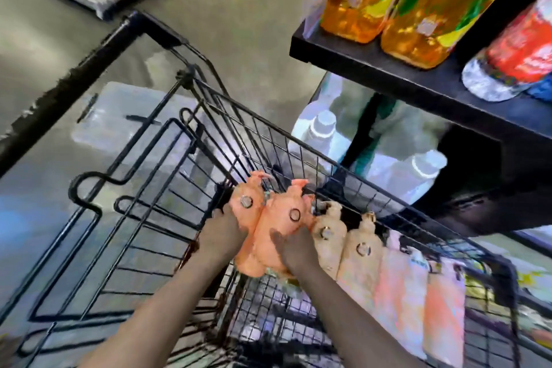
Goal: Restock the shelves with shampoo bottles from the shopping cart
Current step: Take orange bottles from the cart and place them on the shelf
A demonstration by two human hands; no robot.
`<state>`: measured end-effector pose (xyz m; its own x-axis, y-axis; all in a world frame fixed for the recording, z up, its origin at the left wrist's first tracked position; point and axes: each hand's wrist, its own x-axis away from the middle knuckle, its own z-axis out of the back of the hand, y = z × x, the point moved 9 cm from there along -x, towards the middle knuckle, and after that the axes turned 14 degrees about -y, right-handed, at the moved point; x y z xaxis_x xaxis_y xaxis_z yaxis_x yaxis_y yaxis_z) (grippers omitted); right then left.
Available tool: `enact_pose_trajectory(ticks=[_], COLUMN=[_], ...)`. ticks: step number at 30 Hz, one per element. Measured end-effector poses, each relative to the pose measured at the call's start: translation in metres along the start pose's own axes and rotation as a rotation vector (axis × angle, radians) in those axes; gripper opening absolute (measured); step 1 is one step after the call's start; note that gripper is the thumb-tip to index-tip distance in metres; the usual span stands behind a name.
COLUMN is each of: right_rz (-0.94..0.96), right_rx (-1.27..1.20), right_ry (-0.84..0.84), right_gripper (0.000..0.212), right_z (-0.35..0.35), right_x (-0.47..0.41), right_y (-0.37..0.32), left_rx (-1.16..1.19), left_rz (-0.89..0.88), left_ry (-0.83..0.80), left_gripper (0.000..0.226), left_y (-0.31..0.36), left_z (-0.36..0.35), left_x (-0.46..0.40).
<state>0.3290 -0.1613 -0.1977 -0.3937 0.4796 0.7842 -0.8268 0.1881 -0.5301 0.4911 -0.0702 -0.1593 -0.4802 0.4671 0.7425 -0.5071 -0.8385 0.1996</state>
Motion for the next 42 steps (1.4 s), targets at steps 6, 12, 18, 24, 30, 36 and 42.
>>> enact_pose_trajectory(ticks=[6, 12, 18, 24, 30, 36, 42], right_rz=[-0.115, -0.090, -0.039, 0.020, 0.064, 0.052, 0.055], right_rx=[-0.021, -0.099, -0.373, -0.467, -0.484, -0.602, -0.785], right_ry=[0.099, 0.020, -0.099, -0.138, -0.070, 0.050, 0.167], right_gripper=[0.081, 0.061, 0.068, 0.060, 0.038, 0.054, 0.075], right_z=[0.007, 0.011, 0.019, 0.038, 0.061, 0.090, 0.129], right_x=[-0.012, 0.023, 0.064, 0.104, 0.135, 0.180, 0.237], right_y=[-0.006, 0.008, 0.043, 0.062, 0.084, 0.117, 0.167], left_rx=[-0.099, -0.083, -0.007, 0.011, 0.108, 0.234, 0.518], left_rz=[0.100, 0.092, 0.061, -0.007, 0.004, -0.129, -0.368], left_ry=[0.148, 0.160, 0.131, 0.162, 0.056, -0.207, -0.409], left_gripper=[0.085, 0.079, 0.078, 0.090, 0.083, 0.071, 0.048], left_y=[-0.004, -0.004, -0.001, -0.002, -0.009, 0.033, 0.133], left_z=[-0.012, -0.011, -0.015, -0.017, -0.017, -0.047, -0.083], left_x=[-0.011, -0.008, 0.004, 0.016, 0.012, 0.074, 0.178])
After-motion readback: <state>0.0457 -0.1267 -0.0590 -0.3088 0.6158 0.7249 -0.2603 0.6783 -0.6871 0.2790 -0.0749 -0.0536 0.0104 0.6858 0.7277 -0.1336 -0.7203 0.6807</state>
